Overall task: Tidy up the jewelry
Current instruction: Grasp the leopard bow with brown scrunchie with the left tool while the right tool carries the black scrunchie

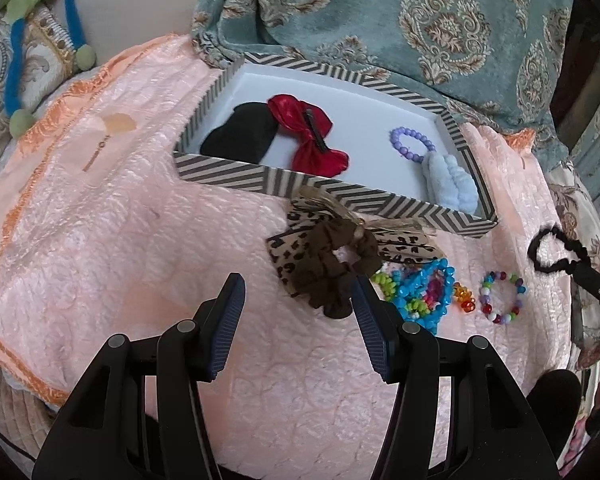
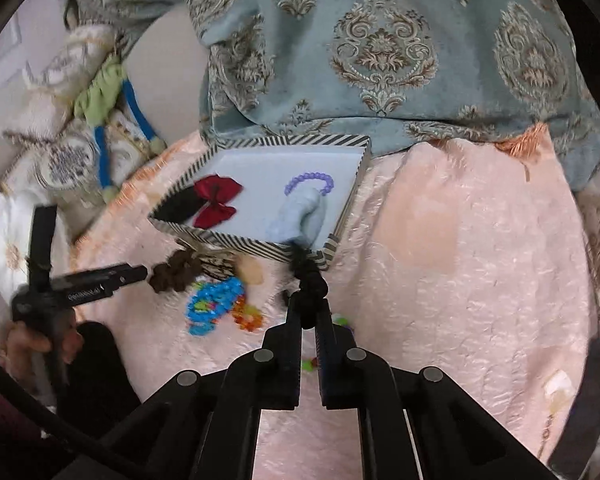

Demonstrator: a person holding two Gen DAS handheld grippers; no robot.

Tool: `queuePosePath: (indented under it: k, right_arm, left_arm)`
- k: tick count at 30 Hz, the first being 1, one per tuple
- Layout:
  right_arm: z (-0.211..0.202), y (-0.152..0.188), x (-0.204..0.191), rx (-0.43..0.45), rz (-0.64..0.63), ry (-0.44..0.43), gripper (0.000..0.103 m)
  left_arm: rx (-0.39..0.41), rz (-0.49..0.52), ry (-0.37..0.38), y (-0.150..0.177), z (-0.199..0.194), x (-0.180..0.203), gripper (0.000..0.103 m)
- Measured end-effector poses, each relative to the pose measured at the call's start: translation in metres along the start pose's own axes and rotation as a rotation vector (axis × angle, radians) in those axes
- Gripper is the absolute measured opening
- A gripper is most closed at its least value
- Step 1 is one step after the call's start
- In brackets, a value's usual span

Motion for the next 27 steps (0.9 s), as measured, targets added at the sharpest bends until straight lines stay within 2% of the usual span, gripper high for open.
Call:
queuePosePath:
  k: [2,5,9,10,11,12,13,16,18,27]
  right_arm:
    - [0.002,0.000,-0.001,0.003,0.010,-0.017,0.006]
    - [0.005,0.002,-0.001,0.007,0.015,-0.027,0.006]
    - [0.011,0.004,0.001,-0.003,0.021,-0.030,0.006]
    - [0.013,0.004,0.001,-0.006,0.022,-0.031,0.006]
    - [0.014,0.004,0.001,-0.008,0.024,-0.032,0.006]
    - [0.015,0.004,0.001,-0.008,0.026,-0.033,0.006]
    - [0.016,0.004,0.000,-0.008,0.026,-0.034,0.006]
    - [0.017,0.001,-0.001,-0.003,0.024,-0.039,0.006]
    - [0.017,-0.001,-0.001,0.004,0.028,-0.047,0.006]
    - [0.023,-0.018,-0.007,0.041,0.059,-0.109,0.006]
  left_arm:
    - [0.007,0.005,-0.006,-0.003,0.004,0.004,0.056]
    - [0.020,0.010,-0.009,-0.010,0.013,0.010,0.065]
    - [0.007,0.017,-0.038,-0.017,0.034,0.016,0.066]
    - [0.002,0.016,-0.037,-0.017,0.041,0.018,0.061]
    - [-0.011,0.016,-0.032,-0.016,0.048,0.019,0.053]
    - [-0.030,0.018,-0.019,-0.015,0.054,0.021,0.026]
    - [-0.059,0.031,-0.005,-0.011,0.059,0.024,0.021]
    - [-0.034,0.064,-0.010,-0.010,0.053,0.028,0.017]
    - [-0.019,0.058,0.017,-0.014,0.042,0.028,0.016]
    - [0.112,0.056,0.050,-0.060,-0.017,0.023,0.015]
Point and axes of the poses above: each gripper's, at about its wrist camera, not at the fingertips, and z roughly the way its jaws point, x to its right, y to its underside, the point moved 5 cm from there along z, roughly the way its jaws point, and after that the axes turned 13 degrees about -y, right-handed, at the moved point
